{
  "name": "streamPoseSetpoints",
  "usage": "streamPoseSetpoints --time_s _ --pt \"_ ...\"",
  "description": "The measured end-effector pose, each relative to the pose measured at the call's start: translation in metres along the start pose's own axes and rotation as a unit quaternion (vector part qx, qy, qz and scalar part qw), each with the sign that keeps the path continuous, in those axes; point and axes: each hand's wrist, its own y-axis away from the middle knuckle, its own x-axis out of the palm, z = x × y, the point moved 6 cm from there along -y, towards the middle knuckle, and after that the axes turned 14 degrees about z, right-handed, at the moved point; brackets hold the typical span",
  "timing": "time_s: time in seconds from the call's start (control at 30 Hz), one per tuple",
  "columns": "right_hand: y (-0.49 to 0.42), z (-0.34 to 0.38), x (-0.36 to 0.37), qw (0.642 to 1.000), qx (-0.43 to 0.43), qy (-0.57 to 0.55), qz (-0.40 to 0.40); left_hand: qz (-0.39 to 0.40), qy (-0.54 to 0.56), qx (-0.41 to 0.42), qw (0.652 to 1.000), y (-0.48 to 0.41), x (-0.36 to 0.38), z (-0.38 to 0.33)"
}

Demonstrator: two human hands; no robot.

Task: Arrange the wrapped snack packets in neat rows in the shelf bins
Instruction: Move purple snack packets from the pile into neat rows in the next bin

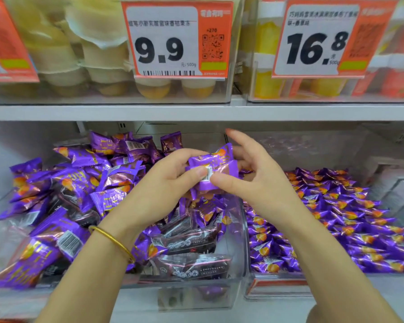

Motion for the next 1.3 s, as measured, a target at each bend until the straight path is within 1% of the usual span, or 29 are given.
streamPoseSetpoints --time_s 0.1,0.2,0.3,0.37,0.43,0.5,0.57,0.63,0.73,0.8,0.87,0.9,0.97,1.03,1.1,1.2,1.23,1.3 --pt "0.0 0.001 -0.002 0.998 -0.021 -0.055 0.006 -0.012 0.039 0.007 0.999 -0.001 0.002 0.0" --pt "0.001 0.002 -0.004 0.997 -0.025 -0.078 -0.005 -0.031 0.118 -0.03 0.992 -0.002 0.006 0.009" --pt "0.002 0.0 -0.005 0.995 -0.013 -0.096 0.001 -0.068 0.154 -0.048 0.985 -0.004 0.008 0.012" --pt "0.005 -0.002 -0.01 0.996 -0.001 -0.086 -0.02 -0.107 0.186 -0.058 0.975 -0.005 0.005 0.013" --pt "0.007 -0.003 -0.019 0.995 -0.002 -0.083 -0.058 -0.141 0.217 -0.062 0.964 -0.004 -0.001 0.016" --pt "0.01 -0.002 -0.028 0.989 -0.019 -0.118 -0.085 -0.155 0.205 -0.075 0.964 -0.002 -0.006 0.019" --pt "0.011 0.0 -0.032 0.98 -0.054 -0.168 -0.091 -0.137 0.197 -0.095 0.966 -0.002 -0.004 0.022" --pt "0.009 0.004 -0.028 0.974 -0.092 -0.195 -0.067 -0.102 0.215 -0.105 0.966 -0.003 0.003 0.021" --pt "0.007 0.009 -0.015 0.979 -0.11 -0.168 -0.029 -0.057 0.279 -0.098 0.954 -0.006 0.012 0.015" --pt "0.007 0.01 -0.011 0.985 -0.107 -0.132 -0.027 -0.02 0.298 -0.086 0.95 -0.007 0.015 0.011" --pt "0.007 0.01 -0.01 0.99 -0.099 -0.097 -0.032 0.004 0.27 -0.067 0.96 -0.007 0.017 0.009" --pt "0.008 0.01 -0.01 0.991 -0.092 -0.087 -0.035 0.002 0.252 -0.058 0.966 -0.006 0.016 0.009" --pt "0.007 0.009 -0.011 0.992 -0.075 -0.086 -0.045 -0.022 0.216 -0.042 0.975 -0.004 0.013 0.01" --pt "0.007 0.01 -0.012 0.991 -0.062 -0.105 -0.06 -0.056 0.157 -0.027 0.986 -0.001 0.007 0.009" --pt "0.006 0.011 -0.01 0.992 -0.038 -0.107 -0.055 -0.072 0.099 -0.009 0.992 0.003 0.003 0.004" --pt "0.005 0.016 0.004 1.0 -0.011 0.017 0.009 -0.073 0.078 0.019 0.994 0.011 0.003 -0.006" --pt "0.004 0.019 0.009 0.999 -0.012 0.045 0.027 -0.075 0.076 0.019 0.994 0.014 0.002 -0.008" --pt "0.003 0.027 0.016 0.996 -0.031 0.076 0.038 -0.075 0.052 -0.002 0.996 0.02 -0.002 -0.008"
